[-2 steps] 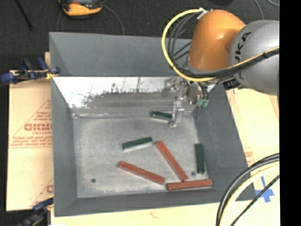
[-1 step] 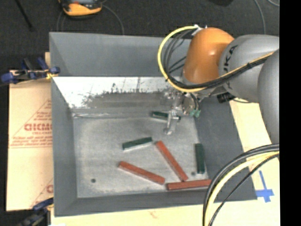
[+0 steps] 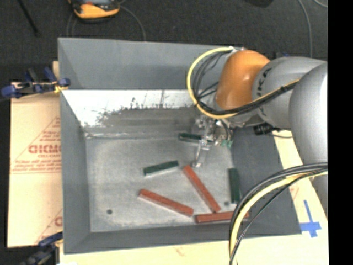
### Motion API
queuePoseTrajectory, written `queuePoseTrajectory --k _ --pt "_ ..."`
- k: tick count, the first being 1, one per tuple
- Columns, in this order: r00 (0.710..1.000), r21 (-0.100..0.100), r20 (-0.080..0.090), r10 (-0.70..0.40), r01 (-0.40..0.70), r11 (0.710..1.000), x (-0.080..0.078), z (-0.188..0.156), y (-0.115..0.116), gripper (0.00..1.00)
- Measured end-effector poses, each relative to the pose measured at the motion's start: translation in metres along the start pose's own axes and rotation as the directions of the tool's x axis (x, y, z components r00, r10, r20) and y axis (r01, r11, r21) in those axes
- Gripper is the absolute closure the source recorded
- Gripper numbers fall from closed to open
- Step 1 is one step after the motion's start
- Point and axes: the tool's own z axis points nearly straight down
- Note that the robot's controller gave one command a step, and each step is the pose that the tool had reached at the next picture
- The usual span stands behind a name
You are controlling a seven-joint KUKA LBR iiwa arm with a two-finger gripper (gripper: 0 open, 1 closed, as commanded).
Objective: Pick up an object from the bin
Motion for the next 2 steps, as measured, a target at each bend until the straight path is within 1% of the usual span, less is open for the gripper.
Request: queuePoseTrajectory --k 1,2 --pt "0.999 0.001 0.002 0.047 -0.047 0.999 0.0022 -0.0006 0.0047 0.0" --pt "1.0 0.002 0.003 -0.001 0.001 1.0 0.0009 -0.0004 0.0002 0.0"
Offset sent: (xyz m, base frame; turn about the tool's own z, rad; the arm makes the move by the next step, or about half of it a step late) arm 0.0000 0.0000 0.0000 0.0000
